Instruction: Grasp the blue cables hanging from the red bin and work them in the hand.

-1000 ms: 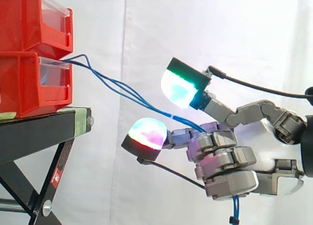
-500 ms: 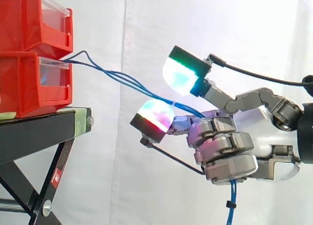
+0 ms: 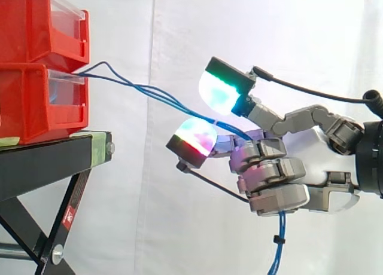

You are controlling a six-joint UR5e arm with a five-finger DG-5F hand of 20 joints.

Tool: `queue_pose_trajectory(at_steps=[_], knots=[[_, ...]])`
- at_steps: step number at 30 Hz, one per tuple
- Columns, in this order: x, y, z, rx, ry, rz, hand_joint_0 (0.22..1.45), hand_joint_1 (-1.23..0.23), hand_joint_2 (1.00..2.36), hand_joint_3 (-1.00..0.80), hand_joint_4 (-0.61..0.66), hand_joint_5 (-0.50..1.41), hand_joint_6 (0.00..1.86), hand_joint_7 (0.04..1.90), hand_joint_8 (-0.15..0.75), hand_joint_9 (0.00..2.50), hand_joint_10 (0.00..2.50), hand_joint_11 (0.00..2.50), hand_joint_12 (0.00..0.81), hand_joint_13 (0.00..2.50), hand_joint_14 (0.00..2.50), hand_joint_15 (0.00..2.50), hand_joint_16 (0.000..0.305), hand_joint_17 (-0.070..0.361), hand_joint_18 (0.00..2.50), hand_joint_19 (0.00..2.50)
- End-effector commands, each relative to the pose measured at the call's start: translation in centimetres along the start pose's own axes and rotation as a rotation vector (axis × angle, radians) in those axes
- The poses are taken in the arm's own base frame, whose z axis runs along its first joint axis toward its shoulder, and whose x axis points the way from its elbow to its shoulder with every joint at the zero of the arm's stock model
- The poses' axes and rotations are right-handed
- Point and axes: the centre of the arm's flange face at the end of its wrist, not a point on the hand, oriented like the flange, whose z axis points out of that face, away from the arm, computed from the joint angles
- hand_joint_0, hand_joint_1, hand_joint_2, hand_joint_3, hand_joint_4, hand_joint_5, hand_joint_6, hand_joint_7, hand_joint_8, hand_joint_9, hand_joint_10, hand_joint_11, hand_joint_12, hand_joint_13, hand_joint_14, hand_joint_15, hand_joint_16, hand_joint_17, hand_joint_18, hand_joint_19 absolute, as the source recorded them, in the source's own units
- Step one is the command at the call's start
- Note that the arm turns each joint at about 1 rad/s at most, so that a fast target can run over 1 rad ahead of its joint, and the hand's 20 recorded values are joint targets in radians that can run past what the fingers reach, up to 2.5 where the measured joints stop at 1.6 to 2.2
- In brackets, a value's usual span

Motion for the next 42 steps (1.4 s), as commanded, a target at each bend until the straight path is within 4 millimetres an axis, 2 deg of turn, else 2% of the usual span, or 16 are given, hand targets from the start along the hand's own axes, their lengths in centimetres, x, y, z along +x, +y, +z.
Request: queue_pose_trajectory(at_steps=[1,13,17,19,23,42], knots=[[-0.3,0.1,0.1,-0.001,-0.004,-0.030,0.87,-0.59,1.00,-0.97,0.24,0.29,0.51,1.22,0.382,0.84,2.50,2.47,0.420,1.09,2.50,1.42,0.054,0.123,1.61,1.58],[0.2,0.1,0.3,-0.026,0.001,-0.084,0.82,-0.57,1.00,-1.00,0.25,0.28,0.51,1.22,0.386,0.84,2.50,2.50,0.431,1.09,2.50,1.42,0.056,0.126,1.61,1.58],[0.1,-0.5,0.4,-0.023,-0.002,-0.096,0.82,-0.57,1.00,-1.00,0.25,0.28,0.51,1.22,0.389,0.84,2.50,2.50,0.432,1.09,2.50,1.41,0.057,0.127,1.61,1.58],[-0.2,-1.6,0.6,-0.015,-0.006,-0.093,0.82,-0.57,1.00,-1.00,0.26,0.28,0.51,1.23,0.389,0.84,2.50,2.50,0.429,1.09,2.50,1.41,0.057,0.129,1.61,1.58],[0.4,-1.5,0.7,-0.031,0.007,-0.071,0.81,-0.57,1.00,-1.00,0.25,0.28,0.51,1.22,0.399,0.85,2.50,2.50,0.432,1.09,2.50,1.41,0.057,0.127,1.61,1.58],[0.5,-0.8,1.4,-0.093,-0.015,-0.108,0.81,-0.57,1.00,-1.00,0.26,0.28,0.51,1.22,0.406,0.84,2.50,2.50,0.437,1.09,2.50,1.42,0.057,0.128,1.60,1.58]])
